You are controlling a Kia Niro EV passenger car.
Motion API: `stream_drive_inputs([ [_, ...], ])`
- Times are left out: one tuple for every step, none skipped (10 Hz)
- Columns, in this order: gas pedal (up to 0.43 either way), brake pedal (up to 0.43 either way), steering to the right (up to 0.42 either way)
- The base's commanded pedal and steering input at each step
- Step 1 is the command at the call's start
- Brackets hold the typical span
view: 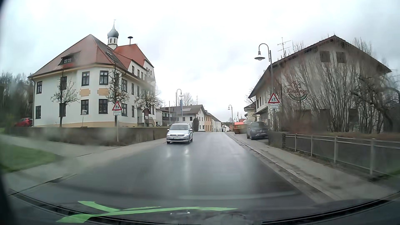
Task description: Follow the waypoints while adhering to traffic rules and regulations
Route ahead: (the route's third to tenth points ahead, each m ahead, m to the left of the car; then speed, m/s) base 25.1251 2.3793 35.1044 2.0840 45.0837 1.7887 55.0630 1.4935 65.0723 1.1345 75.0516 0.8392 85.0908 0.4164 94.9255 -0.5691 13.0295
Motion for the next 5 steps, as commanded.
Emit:
stream_drive_inputs([
  [0.11, 0.0, -0.003],
  [0.11, 0.0, -0.003],
  [0.11, 0.0, -0.003],
  [0.11, 0.0, -0.003],
  [0.11, 0.0, -0.003],
])
